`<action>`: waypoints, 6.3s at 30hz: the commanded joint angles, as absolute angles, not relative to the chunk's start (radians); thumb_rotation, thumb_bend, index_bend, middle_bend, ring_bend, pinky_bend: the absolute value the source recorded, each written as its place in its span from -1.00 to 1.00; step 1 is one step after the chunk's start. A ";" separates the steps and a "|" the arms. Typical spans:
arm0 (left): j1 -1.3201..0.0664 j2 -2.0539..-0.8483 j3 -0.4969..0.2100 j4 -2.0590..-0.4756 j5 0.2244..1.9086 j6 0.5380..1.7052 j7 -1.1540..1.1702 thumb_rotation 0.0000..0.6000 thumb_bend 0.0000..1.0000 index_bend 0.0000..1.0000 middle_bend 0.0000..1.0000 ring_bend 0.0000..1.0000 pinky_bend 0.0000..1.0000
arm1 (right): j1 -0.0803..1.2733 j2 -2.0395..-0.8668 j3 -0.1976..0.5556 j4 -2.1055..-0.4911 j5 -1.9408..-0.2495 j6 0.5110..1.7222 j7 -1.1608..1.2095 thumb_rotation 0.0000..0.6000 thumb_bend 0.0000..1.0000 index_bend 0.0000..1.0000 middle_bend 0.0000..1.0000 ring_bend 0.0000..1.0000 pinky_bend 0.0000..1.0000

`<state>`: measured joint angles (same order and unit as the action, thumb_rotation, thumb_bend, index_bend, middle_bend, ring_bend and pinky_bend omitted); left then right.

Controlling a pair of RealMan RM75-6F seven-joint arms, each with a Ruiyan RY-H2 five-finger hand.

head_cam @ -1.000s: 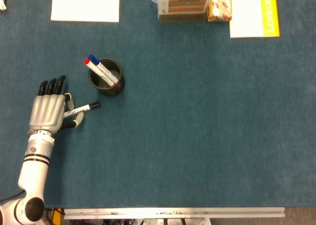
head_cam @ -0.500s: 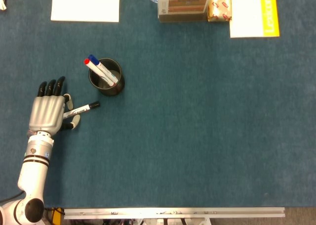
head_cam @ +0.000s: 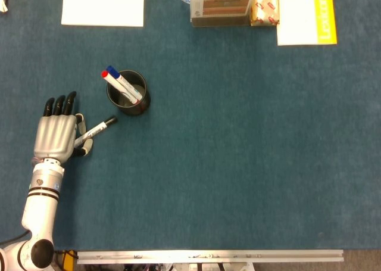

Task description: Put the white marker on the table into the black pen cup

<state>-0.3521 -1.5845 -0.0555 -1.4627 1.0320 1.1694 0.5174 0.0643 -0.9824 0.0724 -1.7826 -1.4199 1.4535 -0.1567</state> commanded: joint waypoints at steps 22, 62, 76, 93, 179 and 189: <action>-0.342 -1.530 -0.045 -1.557 1.070 1.214 0.542 0.69 -0.42 0.15 -1.00 -1.00 -1.00 | 0.066 -0.982 0.074 -1.782 -1.419 1.453 -0.154 1.00 0.14 -0.29 -0.22 -0.10 0.38; -0.363 -1.295 -0.051 -1.827 1.139 1.344 0.803 0.73 -0.42 0.16 -1.00 -1.00 -1.00 | 0.070 -0.988 0.072 -1.779 -1.416 1.444 -0.163 1.00 0.14 -0.29 -0.22 -0.10 0.38; -0.422 -1.320 -0.056 -1.818 1.141 1.304 0.884 0.80 -0.42 0.18 -1.00 -1.00 -1.00 | 0.072 -0.989 0.071 -1.779 -1.414 1.440 -0.164 1.00 0.14 -0.29 -0.22 -0.10 0.38; -0.424 -1.290 -0.054 -1.865 1.161 1.345 0.915 0.82 -0.42 0.18 -1.00 -1.00 -1.00 | 0.075 -0.994 0.068 -1.777 -1.412 1.432 -0.174 1.00 0.14 -0.29 -0.22 -0.10 0.38; -0.303 -1.132 0.019 -1.873 1.374 1.453 0.441 1.00 -0.57 -0.33 -0.66 -0.75 -0.73 | 0.064 -0.996 0.060 -1.785 -1.452 1.476 -0.200 1.00 0.13 -0.29 -0.22 -0.10 0.38; -0.207 -1.114 0.045 -1.793 1.457 1.526 0.197 1.00 -0.56 -0.33 -0.60 -0.70 -0.70 | 0.038 -1.003 0.055 -1.802 -1.486 1.539 -0.274 1.00 -0.04 -0.29 -0.21 -0.10 0.38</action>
<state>-0.2303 -1.1222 0.0391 -1.8167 1.4401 1.5070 0.2327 0.0399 -1.0036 0.0558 -1.7998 -1.4849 1.5368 -0.2717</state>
